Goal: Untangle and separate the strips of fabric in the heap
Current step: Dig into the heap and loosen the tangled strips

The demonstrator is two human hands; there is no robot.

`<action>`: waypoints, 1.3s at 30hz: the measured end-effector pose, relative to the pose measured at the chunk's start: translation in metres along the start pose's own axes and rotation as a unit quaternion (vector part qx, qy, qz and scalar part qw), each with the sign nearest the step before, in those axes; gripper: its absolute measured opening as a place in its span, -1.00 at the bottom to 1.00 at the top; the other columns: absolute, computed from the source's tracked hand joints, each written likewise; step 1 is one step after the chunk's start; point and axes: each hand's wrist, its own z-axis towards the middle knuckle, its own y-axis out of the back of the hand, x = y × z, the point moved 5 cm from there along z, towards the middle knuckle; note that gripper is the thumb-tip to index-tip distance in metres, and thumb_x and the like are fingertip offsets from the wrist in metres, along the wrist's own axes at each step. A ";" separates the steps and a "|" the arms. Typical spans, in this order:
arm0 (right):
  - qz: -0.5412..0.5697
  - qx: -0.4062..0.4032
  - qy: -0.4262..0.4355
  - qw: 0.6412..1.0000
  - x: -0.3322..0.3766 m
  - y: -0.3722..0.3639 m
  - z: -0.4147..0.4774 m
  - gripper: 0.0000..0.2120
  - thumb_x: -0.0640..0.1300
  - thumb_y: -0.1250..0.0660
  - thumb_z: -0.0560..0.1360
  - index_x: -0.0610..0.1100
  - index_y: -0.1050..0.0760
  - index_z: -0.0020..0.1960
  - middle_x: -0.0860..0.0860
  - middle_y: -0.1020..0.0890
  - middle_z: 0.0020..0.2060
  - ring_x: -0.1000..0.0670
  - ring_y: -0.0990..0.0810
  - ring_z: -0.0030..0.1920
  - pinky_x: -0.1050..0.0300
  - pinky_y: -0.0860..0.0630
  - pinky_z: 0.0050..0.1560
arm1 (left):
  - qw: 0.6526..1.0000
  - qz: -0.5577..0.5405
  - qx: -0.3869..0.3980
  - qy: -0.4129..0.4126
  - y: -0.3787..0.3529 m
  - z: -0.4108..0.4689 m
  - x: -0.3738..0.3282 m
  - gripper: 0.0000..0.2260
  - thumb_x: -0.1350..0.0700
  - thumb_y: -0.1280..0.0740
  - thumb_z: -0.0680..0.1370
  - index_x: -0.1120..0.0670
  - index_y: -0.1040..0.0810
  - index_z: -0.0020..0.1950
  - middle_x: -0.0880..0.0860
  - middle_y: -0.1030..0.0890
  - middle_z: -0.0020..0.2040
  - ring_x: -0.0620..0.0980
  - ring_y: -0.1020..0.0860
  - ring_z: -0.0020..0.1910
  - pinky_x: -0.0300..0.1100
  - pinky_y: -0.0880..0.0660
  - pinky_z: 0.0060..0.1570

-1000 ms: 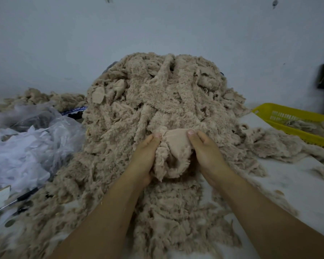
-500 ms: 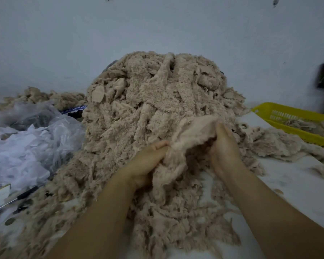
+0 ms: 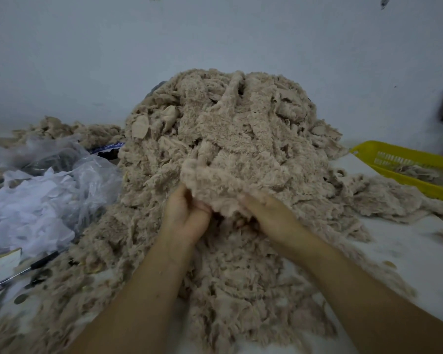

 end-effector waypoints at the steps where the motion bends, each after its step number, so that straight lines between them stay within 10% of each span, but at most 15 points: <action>1: 0.078 -0.018 -0.022 0.997 0.000 0.007 0.001 -0.77 0.04 -0.27 0.61 -0.10 -0.60 -0.04 0.02 -0.66 -0.25 0.11 -0.60 -0.32 0.26 -0.50 -0.26 | 1.000 -0.010 -0.014 -0.010 0.003 0.001 -0.002 -0.84 0.22 -0.29 0.48 0.21 -0.63 -0.01 0.13 -0.68 -0.03 0.04 -0.67 -0.02 -0.12 -0.63 -0.12; 4: 0.217 -0.052 -0.065 0.973 0.002 0.017 0.001 -0.72 0.03 -0.28 0.59 -0.13 -0.67 -0.02 -0.03 -0.65 -0.10 0.08 -0.60 -0.30 0.21 -0.55 -0.29 | 0.993 0.108 -0.055 -0.007 0.009 0.004 0.001 -0.79 0.22 -0.23 0.59 0.18 -0.63 -0.15 0.04 -0.54 -0.35 -0.12 -0.47 -0.44 -0.33 -0.42 -0.49; 8: 0.235 -0.069 -0.052 0.968 0.004 0.017 0.003 -0.70 0.08 -0.28 0.57 -0.07 -0.71 -0.06 -0.05 -0.71 0.05 -0.07 -0.66 0.13 -0.03 -0.55 0.22 | 0.911 0.410 0.029 -0.024 -0.003 0.000 0.017 -0.59 -0.27 -0.23 0.59 -0.04 -0.62 0.25 -0.02 -0.67 0.16 -0.07 -0.62 0.17 -0.15 -0.54 0.16; 11: 0.232 -0.071 -0.040 0.969 0.005 0.019 0.003 -0.55 0.17 -0.35 0.42 -0.14 -0.63 0.12 -0.07 -0.71 0.07 -0.04 -0.66 0.14 -0.07 -0.48 0.30 | 0.792 0.603 0.077 -0.048 -0.010 -0.008 0.028 -0.71 -0.38 -0.35 0.45 -0.25 -0.65 0.00 -0.23 -0.70 -0.06 -0.29 -0.64 -0.05 -0.42 -0.52 -0.06; 17: 0.177 -0.111 -0.035 0.977 0.001 0.029 0.005 -0.55 0.33 -0.22 0.51 -0.01 -0.63 -0.20 0.05 -0.60 -0.35 0.10 -0.47 -0.45 0.13 -0.40 -0.32 | 0.901 0.428 0.070 0.006 -0.011 -0.012 0.029 -0.67 -0.08 -0.38 0.49 0.08 -0.67 0.15 0.07 -0.71 0.09 0.00 -0.68 0.09 -0.19 -0.61 0.02; 21: 0.026 -0.096 0.007 0.995 0.000 0.026 0.006 -0.69 0.36 -0.23 0.37 0.20 -0.55 -0.06 0.13 -0.62 -0.34 0.13 -0.59 -0.36 0.09 -0.48 -0.19 | 0.952 0.292 0.066 0.053 -0.014 -0.013 0.028 -0.64 0.00 -0.25 0.57 0.20 -0.60 0.22 0.13 -0.71 -0.03 0.01 -0.70 -0.15 -0.25 -0.58 -0.33; 25: -0.131 0.017 0.044 0.990 -0.001 0.007 0.005 -0.64 0.04 -0.26 0.52 0.17 -0.37 0.31 0.23 -0.54 0.11 0.22 -0.59 -0.05 0.26 -0.52 -0.06 | 0.969 0.188 0.119 0.111 -0.020 -0.019 0.031 -0.69 0.10 -0.18 0.53 0.17 -0.71 -0.10 0.05 -0.64 -0.28 -0.12 -0.52 -0.46 -0.36 -0.34 -0.61; 30: -0.212 0.008 0.023 0.977 -0.006 0.009 0.003 -0.82 0.02 -0.26 0.61 -0.10 -0.52 0.02 -0.04 -0.60 -0.24 0.05 -0.56 -0.29 0.09 -0.41 -0.21 | 0.979 0.109 0.137 0.106 -0.018 -0.018 0.024 -0.67 0.13 -0.14 0.53 0.13 -0.67 -0.25 -0.01 -0.54 -0.38 -0.15 -0.39 -0.53 -0.36 -0.31 -0.59; 32: -0.044 -0.044 -0.021 0.998 -0.005 0.018 0.006 -0.88 0.03 -0.26 0.61 0.13 -0.48 0.14 0.03 -0.64 -0.33 0.15 -0.57 -0.37 0.12 -0.46 -0.28 | 0.979 0.168 0.089 0.067 -0.016 -0.013 0.023 -0.77 0.12 -0.21 0.53 0.14 -0.65 -0.10 0.02 -0.63 -0.30 -0.10 -0.53 -0.47 -0.31 -0.42 -0.55; 35: 0.174 -0.064 -0.054 0.981 -0.002 0.022 0.008 -0.49 0.13 -0.38 0.51 -0.07 -0.41 0.37 -0.06 -0.70 -0.24 0.06 -0.64 -0.32 0.16 -0.55 -0.34 | 0.920 0.389 -0.010 -0.036 -0.004 -0.006 0.024 -0.80 0.13 -0.23 0.65 0.05 -0.66 0.09 0.06 -0.74 -0.07 -0.01 -0.71 -0.13 -0.16 -0.62 -0.15; 39: -0.024 -0.012 -0.022 0.999 -0.004 0.013 0.002 -0.59 0.33 -0.41 0.36 0.07 -0.55 0.03 0.05 -0.72 -0.16 0.06 -0.69 -0.18 0.13 -0.61 -0.26 | 0.880 0.470 0.045 -0.055 -0.008 -0.005 0.032 -0.84 0.04 -0.31 0.63 -0.04 -0.70 0.03 0.06 -0.72 0.04 0.02 -0.69 0.03 -0.14 -0.60 0.00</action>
